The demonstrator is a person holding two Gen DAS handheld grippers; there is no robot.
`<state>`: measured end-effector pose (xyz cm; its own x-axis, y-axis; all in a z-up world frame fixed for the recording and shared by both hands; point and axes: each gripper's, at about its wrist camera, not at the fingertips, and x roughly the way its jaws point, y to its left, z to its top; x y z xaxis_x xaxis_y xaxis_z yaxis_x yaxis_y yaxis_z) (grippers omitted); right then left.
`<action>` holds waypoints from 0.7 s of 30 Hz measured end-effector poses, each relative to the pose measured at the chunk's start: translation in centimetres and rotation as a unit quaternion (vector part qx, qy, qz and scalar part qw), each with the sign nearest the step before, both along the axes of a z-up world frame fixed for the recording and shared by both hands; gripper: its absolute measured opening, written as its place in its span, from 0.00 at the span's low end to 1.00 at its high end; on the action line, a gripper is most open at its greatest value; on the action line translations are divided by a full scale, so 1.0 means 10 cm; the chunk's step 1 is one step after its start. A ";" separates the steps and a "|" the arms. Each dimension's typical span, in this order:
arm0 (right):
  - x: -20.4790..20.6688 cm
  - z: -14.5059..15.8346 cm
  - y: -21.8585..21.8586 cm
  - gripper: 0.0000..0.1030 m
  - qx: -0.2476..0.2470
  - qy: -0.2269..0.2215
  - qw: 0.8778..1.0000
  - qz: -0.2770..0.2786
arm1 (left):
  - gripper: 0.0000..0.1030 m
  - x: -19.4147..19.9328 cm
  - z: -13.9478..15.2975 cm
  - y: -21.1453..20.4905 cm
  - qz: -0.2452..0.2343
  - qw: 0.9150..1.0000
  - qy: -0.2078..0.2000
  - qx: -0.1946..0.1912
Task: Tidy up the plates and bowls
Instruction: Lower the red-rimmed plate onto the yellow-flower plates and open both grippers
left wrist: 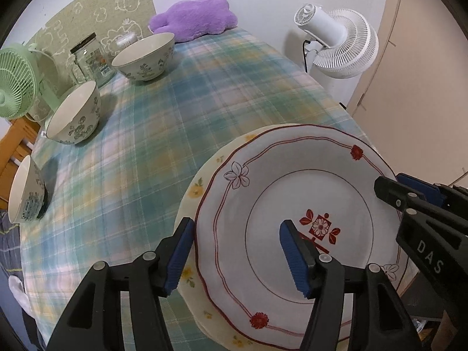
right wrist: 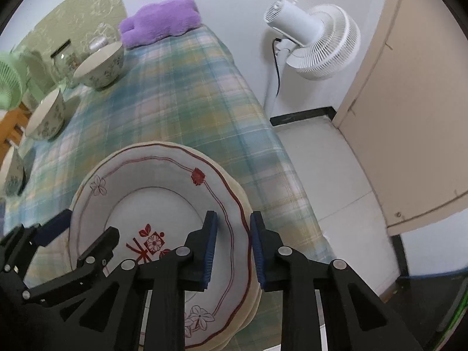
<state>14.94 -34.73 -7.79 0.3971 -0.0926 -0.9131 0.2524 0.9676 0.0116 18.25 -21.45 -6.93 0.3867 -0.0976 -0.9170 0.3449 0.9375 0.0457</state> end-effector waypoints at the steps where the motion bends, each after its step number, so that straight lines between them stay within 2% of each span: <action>1: 0.00 -0.01 0.01 0.25 -0.001 0.001 1.000 -0.001 | 0.62 -0.01 0.00 0.02 0.000 1.000 0.002 -0.001; 6: -0.02 -0.03 0.07 0.25 0.003 0.007 1.000 -0.003 | 0.66 -0.04 0.02 0.13 0.005 1.000 0.009 -0.009; 16: -0.08 -0.02 0.16 0.27 -0.006 0.009 1.000 -0.020 | 0.82 -0.14 0.10 0.24 -0.001 1.000 0.000 -0.028; 21: -0.13 0.04 0.10 0.30 0.016 0.011 0.999 -0.026 | 0.87 -0.15 0.19 0.30 0.011 0.999 0.001 -0.031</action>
<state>13.67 -33.78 -7.43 0.3728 -0.0828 -0.9242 0.3032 0.9522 0.0370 16.79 -18.48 -5.04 0.3883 -0.1449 -0.9101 0.3238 0.9461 -0.0125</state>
